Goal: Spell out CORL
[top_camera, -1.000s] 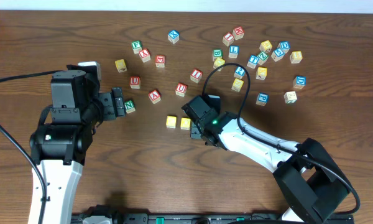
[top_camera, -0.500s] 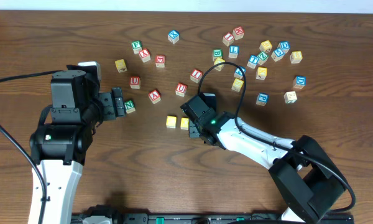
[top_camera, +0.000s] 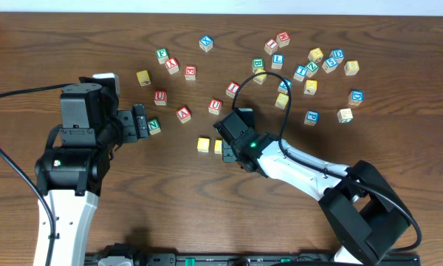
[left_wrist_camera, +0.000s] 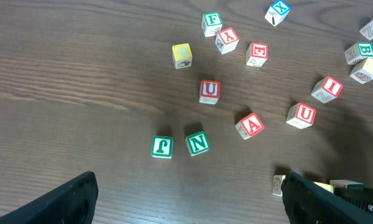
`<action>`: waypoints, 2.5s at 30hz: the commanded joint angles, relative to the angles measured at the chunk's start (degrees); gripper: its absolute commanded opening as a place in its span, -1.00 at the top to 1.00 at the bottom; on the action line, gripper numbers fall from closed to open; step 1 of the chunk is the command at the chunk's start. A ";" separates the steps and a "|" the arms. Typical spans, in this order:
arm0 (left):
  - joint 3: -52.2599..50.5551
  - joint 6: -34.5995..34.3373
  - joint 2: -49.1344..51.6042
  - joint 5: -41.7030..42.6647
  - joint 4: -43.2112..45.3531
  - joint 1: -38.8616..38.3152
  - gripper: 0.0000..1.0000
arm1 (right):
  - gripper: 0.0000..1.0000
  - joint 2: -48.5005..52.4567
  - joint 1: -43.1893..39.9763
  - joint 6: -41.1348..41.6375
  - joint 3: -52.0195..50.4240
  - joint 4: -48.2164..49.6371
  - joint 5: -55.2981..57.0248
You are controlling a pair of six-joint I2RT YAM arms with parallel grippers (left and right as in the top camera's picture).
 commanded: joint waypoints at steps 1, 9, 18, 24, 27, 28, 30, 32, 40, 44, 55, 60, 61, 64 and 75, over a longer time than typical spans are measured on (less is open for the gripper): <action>0.96 0.76 -0.09 0.11 -0.07 0.28 -0.85 | 0.98 0.61 0.50 -0.66 0.22 0.20 1.09; 0.96 0.76 -0.09 0.11 -0.07 0.28 -0.85 | 0.98 0.61 0.52 -0.66 0.22 0.15 0.76; 0.96 0.76 -0.09 0.11 -0.07 0.28 -0.85 | 0.98 0.61 0.72 -0.26 0.22 -0.92 -0.24; 0.96 0.76 -0.09 0.11 -0.07 0.28 -0.85 | 0.98 0.61 1.31 -0.02 0.22 -1.05 -0.22; 0.96 0.76 -0.09 0.11 -0.07 0.28 -0.85 | 0.98 0.61 1.31 -0.02 0.22 -0.90 -0.22; 0.96 0.76 -0.09 0.11 -0.07 0.28 -0.85 | 0.98 0.61 1.31 -0.02 0.22 -0.90 -0.22; 0.96 0.76 -0.09 0.11 -0.07 0.28 -0.85 | 0.92 0.61 1.31 -0.02 0.22 -0.90 -0.22; 0.96 0.76 -0.09 0.13 -0.07 0.28 -0.85 | 0.86 0.61 1.31 -0.04 0.22 -0.90 -0.24; 0.96 0.76 -0.09 0.11 -0.07 0.28 -0.85 | 0.67 0.61 1.31 -0.04 0.22 -0.92 -0.22; 0.96 0.79 -0.09 0.13 -0.07 0.28 -0.85 | 0.61 0.61 1.31 -0.04 0.22 -0.98 -0.22; 0.96 0.76 -0.09 0.13 -0.07 0.28 -0.86 | 0.51 0.61 1.31 -0.02 0.22 -1.07 -0.22; 0.96 0.76 -0.09 0.11 -0.07 0.28 -0.85 | 0.44 0.61 1.31 -0.02 0.22 -1.07 -0.22; 0.96 0.76 -0.09 0.11 -0.07 0.28 -0.86 | 0.43 0.61 1.31 -0.02 0.22 -1.07 -0.24; 0.96 0.76 -0.09 0.11 -0.07 0.28 -0.85 | 0.44 0.61 1.31 -0.04 0.22 -1.07 -0.22; 0.96 0.76 -0.09 0.13 -0.07 0.28 -0.85 | 0.70 0.61 1.31 -0.04 0.22 -1.14 -0.20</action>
